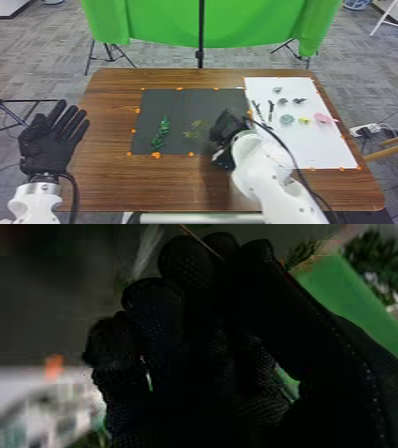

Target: Arrange flowers

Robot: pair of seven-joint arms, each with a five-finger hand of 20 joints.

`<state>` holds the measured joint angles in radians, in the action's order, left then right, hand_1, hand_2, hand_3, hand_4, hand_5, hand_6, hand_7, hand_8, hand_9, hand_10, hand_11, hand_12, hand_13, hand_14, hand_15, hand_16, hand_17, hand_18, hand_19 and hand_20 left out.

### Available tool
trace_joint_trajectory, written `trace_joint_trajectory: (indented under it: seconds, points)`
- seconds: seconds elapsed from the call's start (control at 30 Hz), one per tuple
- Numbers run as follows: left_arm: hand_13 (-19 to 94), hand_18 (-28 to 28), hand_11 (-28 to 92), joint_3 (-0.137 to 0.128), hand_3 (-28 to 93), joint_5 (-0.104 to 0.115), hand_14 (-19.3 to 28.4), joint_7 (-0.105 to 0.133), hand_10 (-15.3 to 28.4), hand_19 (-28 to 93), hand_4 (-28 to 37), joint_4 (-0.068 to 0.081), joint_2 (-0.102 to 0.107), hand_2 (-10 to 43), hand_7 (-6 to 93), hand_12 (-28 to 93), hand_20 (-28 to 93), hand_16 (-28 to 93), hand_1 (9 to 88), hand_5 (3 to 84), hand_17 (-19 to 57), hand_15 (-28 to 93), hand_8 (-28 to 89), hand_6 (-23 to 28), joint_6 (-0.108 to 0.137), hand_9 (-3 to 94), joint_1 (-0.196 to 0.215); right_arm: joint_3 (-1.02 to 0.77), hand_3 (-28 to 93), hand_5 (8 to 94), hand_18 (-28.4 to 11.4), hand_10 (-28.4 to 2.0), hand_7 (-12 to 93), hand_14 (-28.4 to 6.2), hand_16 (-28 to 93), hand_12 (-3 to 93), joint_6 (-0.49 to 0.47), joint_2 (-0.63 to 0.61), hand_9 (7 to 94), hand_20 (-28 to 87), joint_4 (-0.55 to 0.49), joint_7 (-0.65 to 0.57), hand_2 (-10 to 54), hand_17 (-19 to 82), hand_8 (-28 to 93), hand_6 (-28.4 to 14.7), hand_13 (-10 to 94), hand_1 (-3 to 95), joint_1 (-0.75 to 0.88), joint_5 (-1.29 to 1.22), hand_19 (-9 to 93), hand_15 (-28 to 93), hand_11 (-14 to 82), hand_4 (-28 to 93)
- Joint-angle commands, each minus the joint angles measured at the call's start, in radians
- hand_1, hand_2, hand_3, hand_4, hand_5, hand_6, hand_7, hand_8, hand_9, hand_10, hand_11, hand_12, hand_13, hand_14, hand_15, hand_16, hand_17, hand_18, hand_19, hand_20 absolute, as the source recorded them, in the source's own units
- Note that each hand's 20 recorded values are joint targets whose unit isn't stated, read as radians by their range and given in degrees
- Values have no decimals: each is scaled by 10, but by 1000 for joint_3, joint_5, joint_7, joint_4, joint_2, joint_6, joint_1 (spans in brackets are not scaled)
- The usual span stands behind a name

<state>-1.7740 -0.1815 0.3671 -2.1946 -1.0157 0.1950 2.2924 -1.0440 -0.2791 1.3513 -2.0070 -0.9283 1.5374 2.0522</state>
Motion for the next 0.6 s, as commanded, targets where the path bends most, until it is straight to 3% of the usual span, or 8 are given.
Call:
trace_joint_trajectory:
  seconds: [0.03, 0.33, 0.6]
  points:
    - [313, 125, 139, 11, 789, 20, 125, -12, 131, 282, -283, 7, 26, 94, 76, 93, 118, -12, 272, 438, -46, 150, -83, 72, 13, 383, -8, 76, 758, 755, -255, -145, 347, -157, 282, 468, 74, 81, 810, 427, 77, -54, -95, 409, 161, -43, 686, 529, -45, 3, 932, 690, 262, -202]
    - [315, 125, 141, 22, 789, 23, 125, -23, 133, 282, -283, 4, 47, 94, 77, 93, 119, -12, 272, 439, -45, 153, -83, 72, 27, 385, -14, 108, 757, 754, -241, -137, 341, -111, 267, 425, 256, 151, 836, 472, 161, -119, -95, 500, 162, -45, 790, 531, -73, 9, 932, 607, 263, -200]
    - [316, 126, 141, 31, 789, 25, 125, -33, 133, 282, -283, 8, 55, 94, 79, 94, 120, -12, 272, 440, -44, 152, -83, 73, 34, 386, -31, 116, 760, 744, -240, -142, 336, -112, 278, 415, 230, 174, 833, 484, 166, -124, -95, 505, 152, -53, 795, 526, -64, 0, 932, 596, 269, -201]
